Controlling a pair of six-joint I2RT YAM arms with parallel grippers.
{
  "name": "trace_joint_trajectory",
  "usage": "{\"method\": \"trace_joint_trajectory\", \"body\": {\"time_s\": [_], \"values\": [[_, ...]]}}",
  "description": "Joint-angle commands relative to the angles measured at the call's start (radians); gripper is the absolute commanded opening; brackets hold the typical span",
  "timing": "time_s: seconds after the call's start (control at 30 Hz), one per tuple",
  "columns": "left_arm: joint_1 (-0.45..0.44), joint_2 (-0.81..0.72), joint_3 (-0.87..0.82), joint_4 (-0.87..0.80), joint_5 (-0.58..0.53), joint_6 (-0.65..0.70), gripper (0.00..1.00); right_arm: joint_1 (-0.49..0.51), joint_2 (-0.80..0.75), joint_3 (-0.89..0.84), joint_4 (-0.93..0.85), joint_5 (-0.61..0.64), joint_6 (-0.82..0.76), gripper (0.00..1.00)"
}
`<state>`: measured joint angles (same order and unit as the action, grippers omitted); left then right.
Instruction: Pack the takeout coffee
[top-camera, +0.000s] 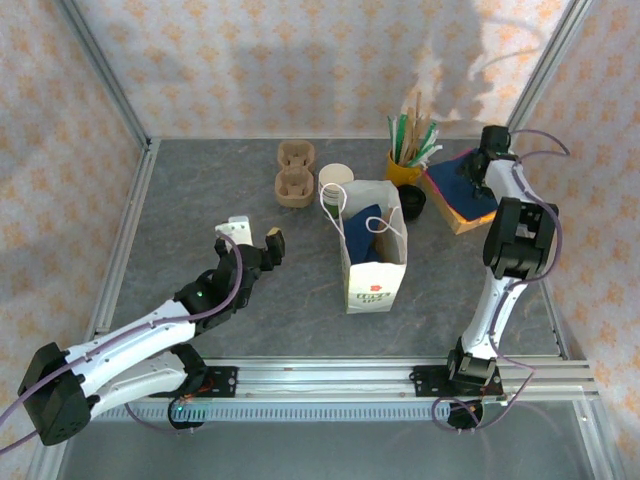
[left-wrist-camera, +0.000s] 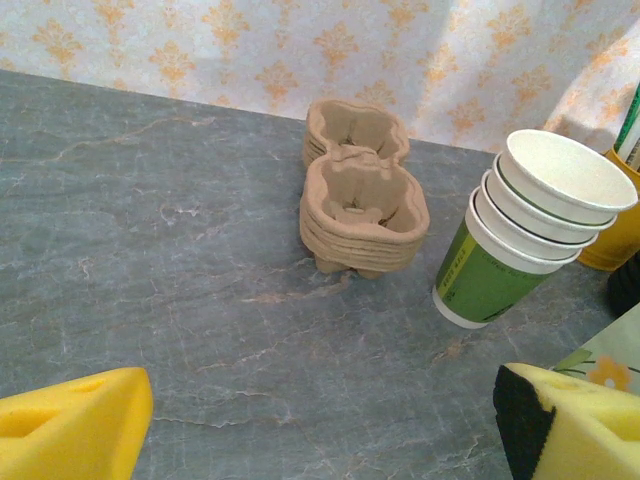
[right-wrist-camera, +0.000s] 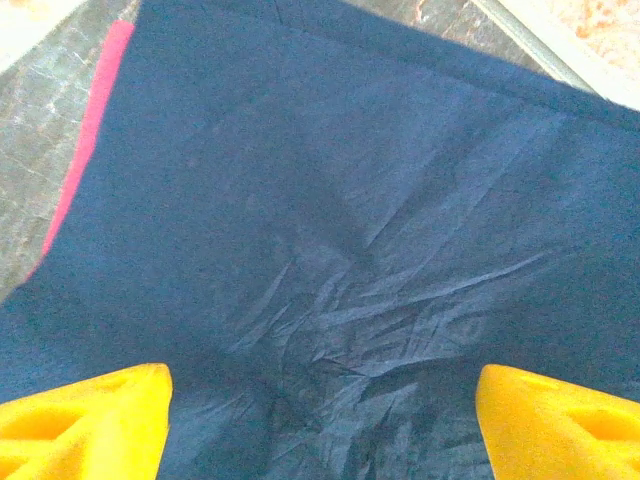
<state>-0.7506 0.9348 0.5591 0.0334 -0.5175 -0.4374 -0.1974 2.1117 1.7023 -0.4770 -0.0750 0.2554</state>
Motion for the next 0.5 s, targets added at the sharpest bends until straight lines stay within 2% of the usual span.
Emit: {"method": "trace_joint_trajectory", "body": {"time_s": [0.0, 0.2, 0.47], "values": [[0.007, -0.023, -0.011, 0.004, -0.029, -0.011, 0.9, -0.001, 0.043, 0.044, -0.064, 0.033, -0.021, 0.79], [0.007, -0.031, -0.025, 0.013, -0.025, -0.02, 0.9, 0.004, 0.07, 0.012, -0.056, 0.088, 0.001, 0.72], [0.007, -0.043, -0.031, 0.008, -0.028, -0.02, 0.9, 0.006, 0.053, -0.012, -0.032, 0.026, 0.021, 0.51]]}}
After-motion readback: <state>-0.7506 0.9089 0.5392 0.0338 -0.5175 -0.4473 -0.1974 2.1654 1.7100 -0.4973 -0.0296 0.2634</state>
